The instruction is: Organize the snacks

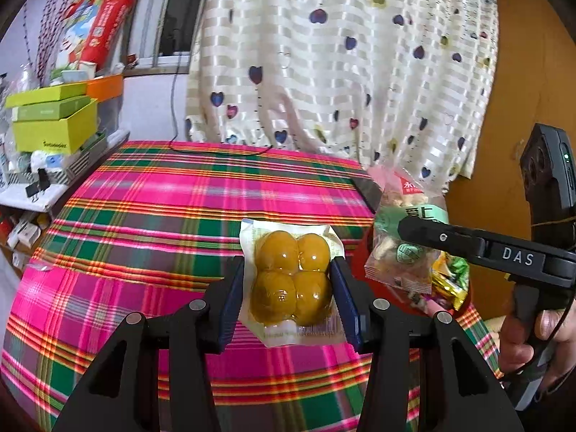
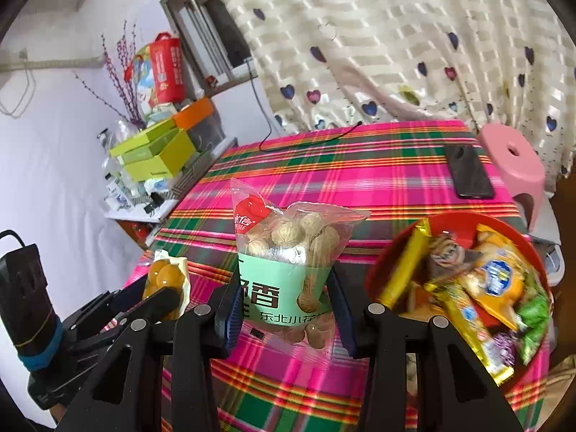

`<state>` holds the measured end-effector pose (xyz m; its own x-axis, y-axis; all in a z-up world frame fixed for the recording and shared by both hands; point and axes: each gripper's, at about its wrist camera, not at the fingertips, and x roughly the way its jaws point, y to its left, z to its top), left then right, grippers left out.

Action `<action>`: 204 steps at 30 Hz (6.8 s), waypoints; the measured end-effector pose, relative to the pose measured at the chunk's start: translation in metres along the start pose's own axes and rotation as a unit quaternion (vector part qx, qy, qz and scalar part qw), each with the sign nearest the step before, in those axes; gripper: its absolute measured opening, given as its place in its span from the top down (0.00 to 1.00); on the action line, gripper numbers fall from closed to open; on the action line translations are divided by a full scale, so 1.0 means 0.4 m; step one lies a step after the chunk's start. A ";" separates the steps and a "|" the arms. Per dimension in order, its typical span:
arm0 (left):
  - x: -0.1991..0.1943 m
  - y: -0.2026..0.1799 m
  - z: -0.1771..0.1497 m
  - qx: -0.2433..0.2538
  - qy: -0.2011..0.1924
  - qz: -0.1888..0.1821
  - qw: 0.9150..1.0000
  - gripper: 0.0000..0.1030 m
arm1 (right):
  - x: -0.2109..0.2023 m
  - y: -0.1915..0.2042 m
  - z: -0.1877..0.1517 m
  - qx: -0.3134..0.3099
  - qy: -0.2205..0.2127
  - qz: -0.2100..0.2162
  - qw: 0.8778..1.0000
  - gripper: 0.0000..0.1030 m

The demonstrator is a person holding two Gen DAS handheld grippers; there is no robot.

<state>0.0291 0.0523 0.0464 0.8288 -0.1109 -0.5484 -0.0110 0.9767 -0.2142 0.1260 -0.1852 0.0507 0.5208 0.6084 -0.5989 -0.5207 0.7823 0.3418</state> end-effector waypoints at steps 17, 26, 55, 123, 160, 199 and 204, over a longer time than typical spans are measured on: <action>0.084 -0.177 0.023 0.052 0.029 -0.066 0.996 0.53 | -0.149 -0.208 -0.032 0.063 -0.039 -0.062 0.995 0.60; 0.173 -0.254 0.058 0.072 0.049 -0.095 0.992 0.53 | -0.155 -0.315 -0.041 0.087 -0.028 -0.092 0.992 0.60; 0.328 -0.295 0.093 0.074 0.064 -0.169 0.981 0.40 | -0.075 -0.355 -0.037 0.048 0.036 -0.099 0.993 0.60; 0.126 -0.332 -0.140 0.115 0.113 -0.046 0.986 0.40 | -0.185 -0.154 -0.266 -0.020 0.020 -0.166 0.986 0.39; 0.133 -0.322 -0.149 0.111 0.115 -0.042 0.986 0.40 | -0.181 -0.159 -0.270 -0.019 0.022 -0.164 0.986 0.39; 0.133 -0.325 -0.147 0.111 0.115 -0.042 0.986 0.41 | -0.182 -0.161 -0.265 -0.019 0.023 -0.163 0.986 0.39; 0.134 -0.326 -0.146 0.112 0.115 -0.042 0.986 0.41 | -0.178 -0.163 -0.270 -0.020 0.023 -0.163 0.986 0.39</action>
<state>0.0425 -0.0916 -0.0024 0.6718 -0.2070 -0.7112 0.1973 0.9755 -0.0975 0.0497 -0.2940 -0.0070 0.6335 0.3183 -0.7053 -0.3580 0.9286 0.0975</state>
